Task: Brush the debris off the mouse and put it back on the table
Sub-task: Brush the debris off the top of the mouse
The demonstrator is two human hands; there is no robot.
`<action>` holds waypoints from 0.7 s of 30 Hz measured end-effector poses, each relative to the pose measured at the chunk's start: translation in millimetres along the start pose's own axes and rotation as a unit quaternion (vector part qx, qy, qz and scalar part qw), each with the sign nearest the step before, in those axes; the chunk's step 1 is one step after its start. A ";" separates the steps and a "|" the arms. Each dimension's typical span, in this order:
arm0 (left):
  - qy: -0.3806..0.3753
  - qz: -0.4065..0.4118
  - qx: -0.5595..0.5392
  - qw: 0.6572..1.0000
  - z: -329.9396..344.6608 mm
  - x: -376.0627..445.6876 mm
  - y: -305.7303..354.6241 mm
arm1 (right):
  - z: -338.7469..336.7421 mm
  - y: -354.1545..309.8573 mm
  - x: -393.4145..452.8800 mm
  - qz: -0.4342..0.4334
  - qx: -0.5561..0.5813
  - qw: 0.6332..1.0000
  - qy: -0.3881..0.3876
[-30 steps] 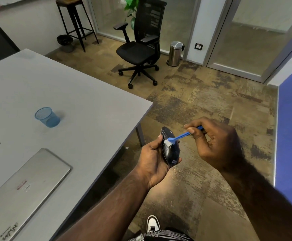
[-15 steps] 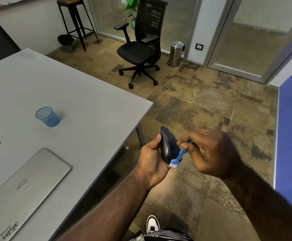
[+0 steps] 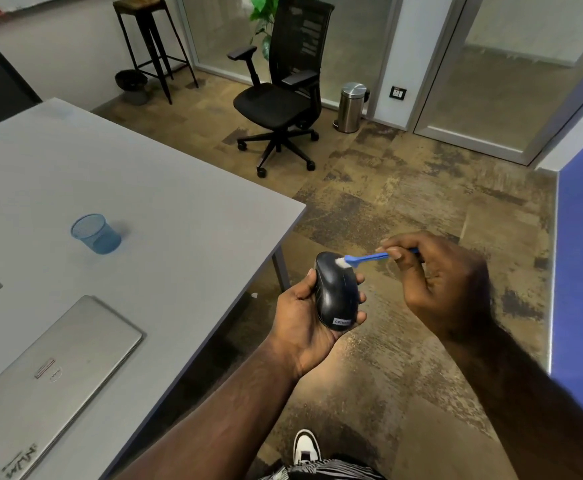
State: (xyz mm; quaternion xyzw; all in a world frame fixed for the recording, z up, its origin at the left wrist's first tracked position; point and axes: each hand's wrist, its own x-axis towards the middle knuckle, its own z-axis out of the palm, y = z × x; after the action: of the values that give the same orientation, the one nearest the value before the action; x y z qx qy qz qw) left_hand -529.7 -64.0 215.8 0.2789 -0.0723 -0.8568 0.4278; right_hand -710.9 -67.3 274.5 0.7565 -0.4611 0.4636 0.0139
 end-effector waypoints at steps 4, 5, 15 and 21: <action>-0.003 -0.002 0.018 1.000 -0.5 0.3 -1.3 | 4.7 -3.7 -0.6 -0.016 0.010 0.999 -0.032; -0.005 -0.004 0.021 1.000 -1.3 -0.2 -1.9 | 5.2 -3.2 2.1 -0.002 0.000 1.000 -0.024; -0.020 -0.006 0.053 0.998 3.2 -2.9 -3.7 | 12.5 -12.1 20.1 0.034 -0.043 0.998 -0.009; -0.017 -0.006 0.057 0.998 -2.7 -2.3 -4.1 | 7.9 -14.8 20.3 -0.006 -0.009 0.998 -0.054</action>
State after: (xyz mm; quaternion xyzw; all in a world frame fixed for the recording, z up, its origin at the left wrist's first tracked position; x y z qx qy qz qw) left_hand -530.0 -59.3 213.0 0.2887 -0.1264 -0.8583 0.4049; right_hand -692.0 -76.3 290.5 0.7829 -0.4613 0.4174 -0.0016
